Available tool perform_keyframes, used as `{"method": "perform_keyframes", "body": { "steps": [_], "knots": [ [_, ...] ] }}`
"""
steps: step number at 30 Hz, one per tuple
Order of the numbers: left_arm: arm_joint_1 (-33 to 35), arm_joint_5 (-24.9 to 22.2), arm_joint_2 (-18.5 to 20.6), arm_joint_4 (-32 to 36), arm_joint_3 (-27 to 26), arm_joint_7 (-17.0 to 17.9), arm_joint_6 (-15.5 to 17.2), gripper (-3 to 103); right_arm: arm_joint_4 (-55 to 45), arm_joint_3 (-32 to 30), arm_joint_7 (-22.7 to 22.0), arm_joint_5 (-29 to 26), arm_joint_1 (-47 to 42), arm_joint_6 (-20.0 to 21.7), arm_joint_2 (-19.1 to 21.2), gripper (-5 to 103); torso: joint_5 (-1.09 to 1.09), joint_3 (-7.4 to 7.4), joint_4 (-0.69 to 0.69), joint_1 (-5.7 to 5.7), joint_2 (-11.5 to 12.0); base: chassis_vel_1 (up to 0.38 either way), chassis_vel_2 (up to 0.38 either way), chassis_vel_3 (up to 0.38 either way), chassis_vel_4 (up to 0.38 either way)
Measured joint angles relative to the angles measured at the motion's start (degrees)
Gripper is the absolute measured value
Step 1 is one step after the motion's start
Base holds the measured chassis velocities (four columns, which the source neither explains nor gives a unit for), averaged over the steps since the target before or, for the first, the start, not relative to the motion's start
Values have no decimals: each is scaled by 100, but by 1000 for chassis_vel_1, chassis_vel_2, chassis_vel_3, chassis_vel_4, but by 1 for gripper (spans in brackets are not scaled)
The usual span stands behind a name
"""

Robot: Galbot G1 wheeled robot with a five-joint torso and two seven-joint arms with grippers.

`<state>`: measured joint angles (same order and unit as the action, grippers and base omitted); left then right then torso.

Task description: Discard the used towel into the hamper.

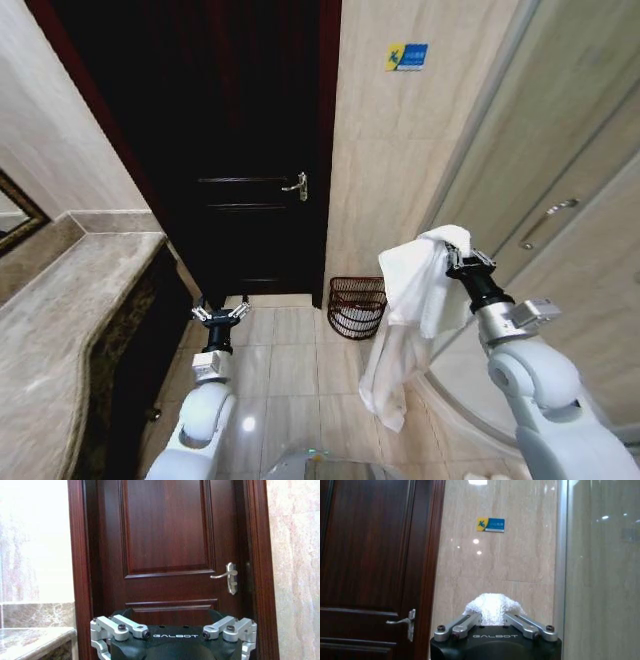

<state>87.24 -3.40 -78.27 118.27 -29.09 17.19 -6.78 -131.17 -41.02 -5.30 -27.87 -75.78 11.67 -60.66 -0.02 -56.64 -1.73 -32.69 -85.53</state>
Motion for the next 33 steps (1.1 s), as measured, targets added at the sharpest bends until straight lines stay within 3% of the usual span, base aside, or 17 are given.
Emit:
{"method": "perform_keyframes", "body": {
  "steps": [13, 27, 33],
  "knots": [
    [19, -1, 7, -29, 5, 2, -14, 100, 47, 11, -133, -23, 5, -25, -34, 6, 3, 0, -3, -2, 0, 11, 217, -7, -201],
    [126, 13, -16, 27, 136, 30, 6, 100, 50, -59, -191, -117, 61, -73, -40, 6, 1, 1, 0, 4, -2, -10, -52, -3, 30],
    [316, -136, 136, -45, -27, 18, -279, 100, 90, 11, -230, -235, 371, 54, -34, 6, 2, 0, -1, 1, -2, 0, 0, 0, 0]
  ]
}}
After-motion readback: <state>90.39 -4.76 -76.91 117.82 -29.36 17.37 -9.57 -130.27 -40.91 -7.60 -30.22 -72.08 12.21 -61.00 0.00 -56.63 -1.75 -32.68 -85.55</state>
